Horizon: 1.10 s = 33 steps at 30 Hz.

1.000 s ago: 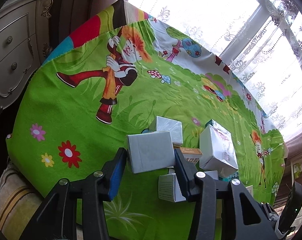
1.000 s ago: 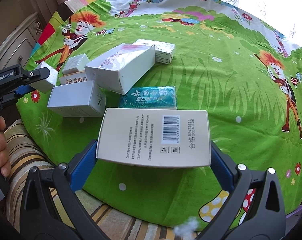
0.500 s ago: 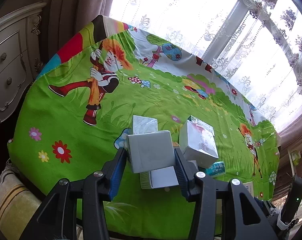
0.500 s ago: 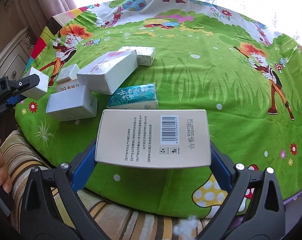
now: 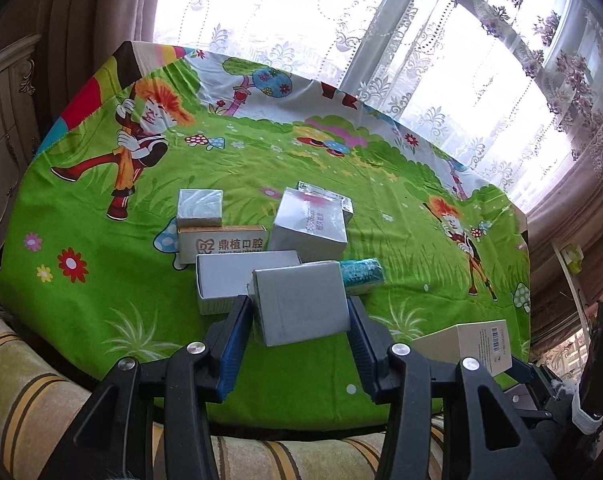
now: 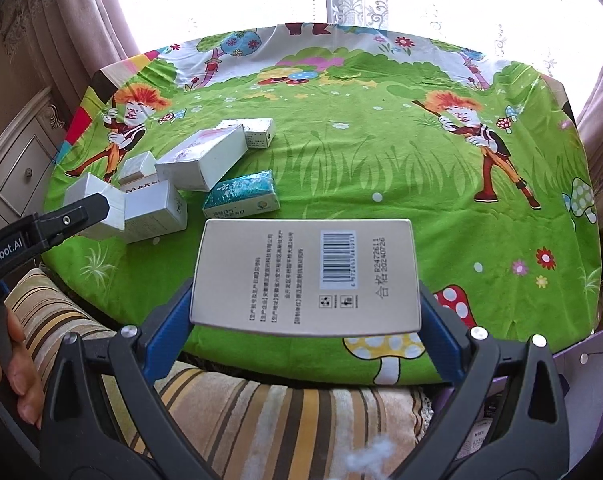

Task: Organize rigid objects
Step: 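Carry the small white box and barcode box over the purple box with both tools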

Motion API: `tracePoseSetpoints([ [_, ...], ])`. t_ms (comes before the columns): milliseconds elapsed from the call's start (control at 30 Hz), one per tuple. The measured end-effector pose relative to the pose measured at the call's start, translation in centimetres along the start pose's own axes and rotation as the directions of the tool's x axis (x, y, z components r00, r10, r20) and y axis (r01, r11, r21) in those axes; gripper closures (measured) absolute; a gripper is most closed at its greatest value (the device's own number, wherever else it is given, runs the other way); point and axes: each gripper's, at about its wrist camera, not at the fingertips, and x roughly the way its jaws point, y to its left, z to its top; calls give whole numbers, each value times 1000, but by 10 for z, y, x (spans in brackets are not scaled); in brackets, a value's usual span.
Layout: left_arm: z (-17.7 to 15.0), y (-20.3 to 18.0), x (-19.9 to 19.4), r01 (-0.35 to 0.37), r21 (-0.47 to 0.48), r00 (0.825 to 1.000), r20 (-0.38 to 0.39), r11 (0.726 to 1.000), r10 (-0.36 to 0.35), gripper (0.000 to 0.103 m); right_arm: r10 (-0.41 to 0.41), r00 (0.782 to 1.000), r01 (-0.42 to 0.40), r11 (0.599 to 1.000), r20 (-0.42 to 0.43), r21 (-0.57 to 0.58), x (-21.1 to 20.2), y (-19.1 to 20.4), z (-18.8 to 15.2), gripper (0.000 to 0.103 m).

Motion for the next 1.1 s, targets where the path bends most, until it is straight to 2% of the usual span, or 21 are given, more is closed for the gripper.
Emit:
tracePoseSetpoints([
  [300,-16,-29,-4,43,53,999,-31,998,-41,55,-24,999,21,997,44,80,-40,-33,-23,3],
  [667,-33,-64,-9,107,115,992,-74,988,-99,54,-107,994,100,977,25,186,-82,-93,-72,3],
  [900,-49,-93,-14,168,172,981,-122,971,-148,54,-177,984,167,945,9,282,-111,-144,-103,3],
  [1100,-68,-124,-16,233,229,964,-183,945,-194,54,-235,972,223,901,-13,373,-132,-189,-126,3],
])
